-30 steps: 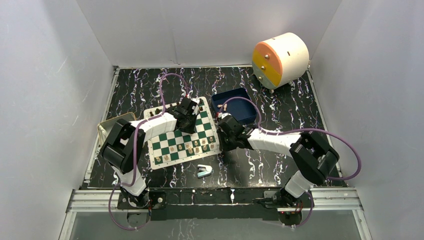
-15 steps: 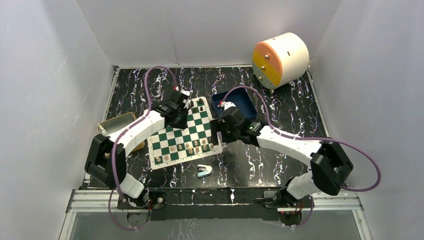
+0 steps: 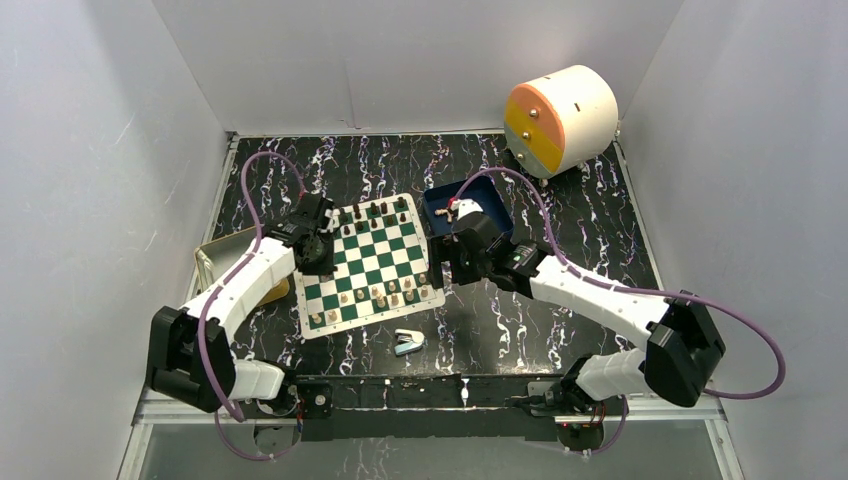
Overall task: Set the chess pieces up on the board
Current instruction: Place the chess piece on the chessboard.
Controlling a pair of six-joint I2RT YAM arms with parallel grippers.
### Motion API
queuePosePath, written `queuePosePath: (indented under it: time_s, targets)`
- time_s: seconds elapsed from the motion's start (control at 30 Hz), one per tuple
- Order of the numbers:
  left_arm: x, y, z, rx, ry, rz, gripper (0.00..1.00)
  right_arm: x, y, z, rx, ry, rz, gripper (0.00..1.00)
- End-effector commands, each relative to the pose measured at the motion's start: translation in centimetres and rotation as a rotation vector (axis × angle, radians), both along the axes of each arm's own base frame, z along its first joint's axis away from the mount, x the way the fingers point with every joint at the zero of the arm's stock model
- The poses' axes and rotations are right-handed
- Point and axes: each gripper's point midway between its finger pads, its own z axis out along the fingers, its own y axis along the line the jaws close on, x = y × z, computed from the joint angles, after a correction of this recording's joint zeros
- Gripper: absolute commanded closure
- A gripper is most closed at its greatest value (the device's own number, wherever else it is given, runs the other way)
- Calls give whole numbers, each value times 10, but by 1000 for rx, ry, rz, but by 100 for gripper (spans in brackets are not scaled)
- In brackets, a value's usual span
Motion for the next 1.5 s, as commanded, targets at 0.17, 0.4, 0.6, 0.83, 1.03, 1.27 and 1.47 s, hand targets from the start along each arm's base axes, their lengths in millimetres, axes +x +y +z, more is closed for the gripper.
queuePosePath:
  time_s: [0.17, 0.4, 0.6, 0.83, 1.03, 1.27, 1.47]
  targets:
    - [-14, 11, -29, -86, 120, 112, 95, 8, -1, 33, 48, -97, -7, 1]
    - [-21, 12, -44, -100, 174, 160, 95, 9, -3, 33, 41, -116, -4, 1]
    - [-25, 11, -50, -105, 203, 172, 95, 10, 1, 37, 57, -128, 12, 1]
    - [-27, 12, -57, -99, 214, 200, 94, 10, 4, 39, 61, -127, 30, 1]
    - [-31, 13, -66, -96, 227, 207, 94, 8, 4, 40, 69, -130, 36, 1]
    - [-31, 13, -68, -102, 215, 210, 94, 6, 2, 36, 63, -129, 42, 1]
    - [-31, 11, -73, -112, 225, 207, 93, 7, 4, 36, 61, -125, 45, 1]
